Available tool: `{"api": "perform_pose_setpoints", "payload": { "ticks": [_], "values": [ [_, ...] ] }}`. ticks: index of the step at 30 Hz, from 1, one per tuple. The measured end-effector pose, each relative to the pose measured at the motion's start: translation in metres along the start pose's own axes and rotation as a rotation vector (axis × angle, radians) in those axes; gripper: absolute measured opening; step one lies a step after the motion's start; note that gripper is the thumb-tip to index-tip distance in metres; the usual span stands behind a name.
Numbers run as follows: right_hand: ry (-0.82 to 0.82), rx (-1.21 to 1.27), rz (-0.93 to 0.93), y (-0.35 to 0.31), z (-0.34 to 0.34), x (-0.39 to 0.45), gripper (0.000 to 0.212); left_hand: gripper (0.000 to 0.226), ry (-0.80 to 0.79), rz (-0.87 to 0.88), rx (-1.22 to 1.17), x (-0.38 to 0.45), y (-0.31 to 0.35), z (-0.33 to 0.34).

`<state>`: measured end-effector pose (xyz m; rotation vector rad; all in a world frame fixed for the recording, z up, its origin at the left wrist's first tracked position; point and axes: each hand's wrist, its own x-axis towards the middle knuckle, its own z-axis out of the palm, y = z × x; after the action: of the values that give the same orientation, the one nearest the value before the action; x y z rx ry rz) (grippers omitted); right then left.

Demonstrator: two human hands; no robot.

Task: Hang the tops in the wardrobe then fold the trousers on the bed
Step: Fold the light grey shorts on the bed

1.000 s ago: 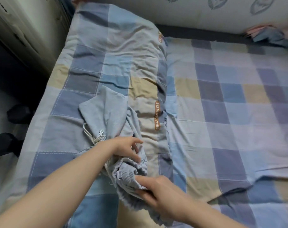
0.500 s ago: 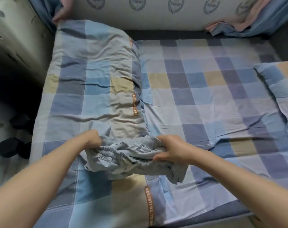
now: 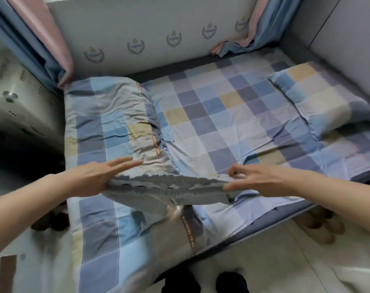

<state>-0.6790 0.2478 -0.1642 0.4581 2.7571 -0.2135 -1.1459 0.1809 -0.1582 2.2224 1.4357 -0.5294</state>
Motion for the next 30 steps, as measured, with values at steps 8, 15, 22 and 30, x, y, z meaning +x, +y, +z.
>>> {"api": "perform_pose_setpoints", "payload": {
  "ticks": [8, 15, 22, 30],
  "values": [
    [-0.170, -0.092, 0.225, 0.052, 0.010, -0.135, 0.083, 0.082, -0.029, 0.198, 0.443, 0.024, 0.130, -0.048],
    [-0.226, 0.091, 0.396, 0.092, 0.048, -0.282, 0.022, 0.030, -0.084, -0.217, 0.417, 0.077, 0.244, -0.063],
    [-0.096, -0.210, 0.665, 0.107, 0.065, -0.385, 0.070, 0.018, 0.030, -0.284, 0.275, 0.103, 0.334, -0.106],
    [0.193, -0.195, 0.755, 0.120, 0.070, -0.422, 0.037, 0.020, 0.151, -0.267, -0.035, 0.125, 0.375, -0.121]
  ]
}}
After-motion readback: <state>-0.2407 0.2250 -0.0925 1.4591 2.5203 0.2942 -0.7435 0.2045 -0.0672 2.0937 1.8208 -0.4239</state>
